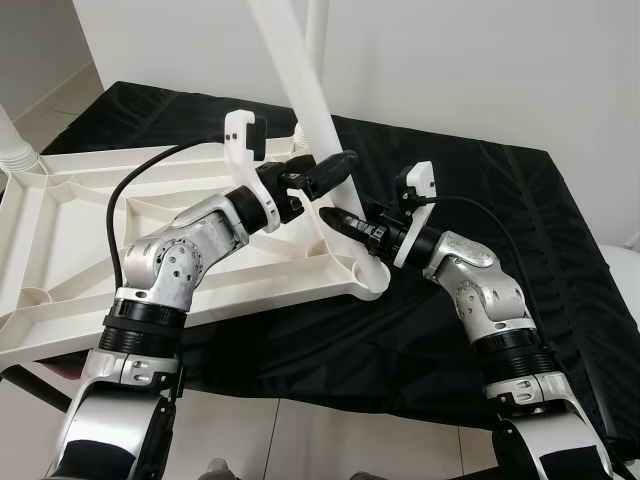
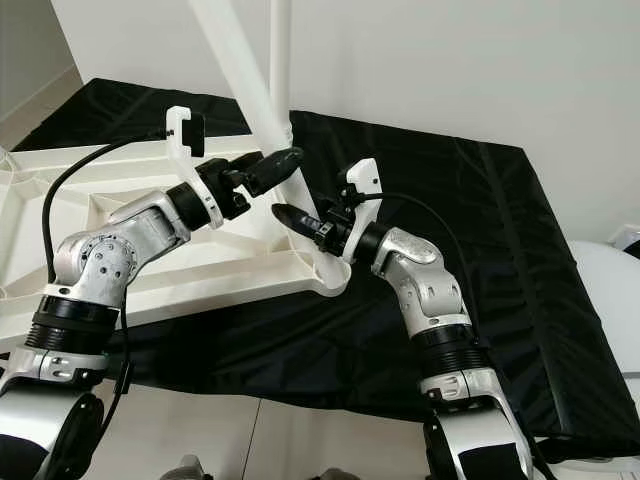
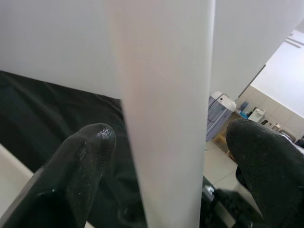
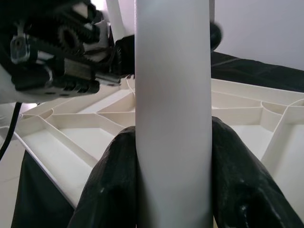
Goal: Building children table
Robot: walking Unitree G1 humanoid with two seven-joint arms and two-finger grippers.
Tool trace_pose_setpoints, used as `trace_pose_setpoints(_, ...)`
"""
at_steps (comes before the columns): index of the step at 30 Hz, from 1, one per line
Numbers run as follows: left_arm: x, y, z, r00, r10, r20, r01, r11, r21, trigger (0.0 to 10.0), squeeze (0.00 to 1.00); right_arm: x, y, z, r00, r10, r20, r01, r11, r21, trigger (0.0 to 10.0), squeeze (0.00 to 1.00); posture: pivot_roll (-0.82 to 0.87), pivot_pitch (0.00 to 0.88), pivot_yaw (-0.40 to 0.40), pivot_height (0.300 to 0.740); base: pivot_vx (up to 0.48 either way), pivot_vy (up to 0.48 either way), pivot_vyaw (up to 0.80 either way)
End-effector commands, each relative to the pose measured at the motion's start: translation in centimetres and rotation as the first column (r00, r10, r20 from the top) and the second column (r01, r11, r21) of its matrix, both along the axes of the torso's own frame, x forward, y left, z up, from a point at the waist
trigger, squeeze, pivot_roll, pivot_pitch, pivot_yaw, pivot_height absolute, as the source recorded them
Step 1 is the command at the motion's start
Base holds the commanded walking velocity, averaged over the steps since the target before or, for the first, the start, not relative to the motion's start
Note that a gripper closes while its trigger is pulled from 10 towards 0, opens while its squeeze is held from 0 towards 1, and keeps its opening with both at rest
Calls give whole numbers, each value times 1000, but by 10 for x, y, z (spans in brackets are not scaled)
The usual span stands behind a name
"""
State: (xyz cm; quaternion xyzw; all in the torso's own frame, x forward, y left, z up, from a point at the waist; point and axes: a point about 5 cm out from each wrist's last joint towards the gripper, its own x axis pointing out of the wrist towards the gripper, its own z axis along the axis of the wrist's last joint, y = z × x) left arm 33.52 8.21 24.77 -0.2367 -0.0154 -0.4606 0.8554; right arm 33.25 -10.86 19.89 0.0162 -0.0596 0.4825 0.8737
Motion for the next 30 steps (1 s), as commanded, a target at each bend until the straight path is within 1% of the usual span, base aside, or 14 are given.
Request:
trace_pose_setpoints(1, -6, -7, 9, 983, -155, 99, 158, 987, -21, 10000, 0, -2, -1, 2, 1000, 13, 11, -13, 1000, 3, 10000, 0, -14, 0, -48, 740, 0, 0, 0)
trace_pose_setpoints(3, -3, -8, 13, 984, -146, 106, 150, 988, -36, 10000, 0, -2, -1, 2, 1000, 15, 11, -15, 1000, -1, 10000, 0, -15, 0, -47, 740, 0, 0, 0)
trace_pose_setpoints(4, -2, -8, 15, 984, -143, 107, 149, 988, -46, 9412, 0, -2, -1, 2, 1000, 14, 12, -14, 1000, -3, 10000, 0, -16, 0, -47, 740, 0, 0, 0)
trace_pose_setpoints(5, -2, -8, 16, 984, -142, 107, 149, 988, -52, 9412, 0, -2, -1, 2, 1000, 13, 12, -13, 1000, -4, 10000, 0, -16, 0, -47, 740, 0, 0, 0)
trace_pose_setpoints(6, -1, -8, 17, 984, -136, 111, 144, 988, -59, 4039, 0, -2, -1, 2, 1000, 12, 12, -12, 1000, -5, 10000, 0, -17, 0, -45, 740, 0, 0, 0)
trace_pose_setpoints(8, -1, -8, 17, 985, -132, 115, 140, 988, -62, 4039, 0, -2, -2, 2, 1000, 12, 12, -12, 1000, -5, 10000, 0, -17, 0, -45, 740, 0, 0, 0)
trace_pose_setpoints(9, 1, -7, 18, 987, -123, 103, 132, 987, -87, 0, 0, -3, -2, 2, 1000, 14, 12, -14, 1000, -7, 10000, 0, -18, 0, -44, 740, 0, 0, 0)
trace_pose_setpoints(15, 2, -6, 19, 987, -123, 108, 133, 987, -93, 0, 0, -3, -3, 2, 1000, 4, 15, -4, 1000, -3, 10000, 0, -19, 0, -42, 740, 0, 0, 0)
trace_pose_setpoints(25, 4, -4, 20, 988, -108, 109, 119, 988, -97, 0, 0, 1, -5, 2, 1000, -14, -21, 14, 1000, 12, 10000, 0, -14, 0, -44, 740, 0, 0, 0)
trace_pose_setpoints(26, 6, -4, 20, 990, -97, 102, 108, 989, -99, 3686, 0, 1, -6, 2, 999, -10, -37, 11, 1000, 21, 10000, 1000, -13, 0, -46, 740, 0, 0, 0)
trace_pose_setpoints(27, 7, -3, 19, 992, -88, 92, 97, 990, -99, 9529, 0, 1, -6, 1, 999, -2, -50, 3, 1000, 27, 10000, 1000, -12, 0, -47, 740, 0, 0, 0)
trace_pose_setpoints(29, 7, -3, 19, 992, -88, 92, 97, 990, -99, 9529, 0, 1, -6, 1, 999, -2, -50, 3, 1000, 27, 10000, 1000, -12, 0, -47, 740, 0, 0, 0)
trace_pose_setpoints(30, 8, -3, 19, 993, -81, 85, 89, 991, -98, 10000, 0, 1, -6, 1, 998, 4, -57, -2, 1000, 31, 10000, 1000, -12, 0, -47, 740, 0, 0, 0)
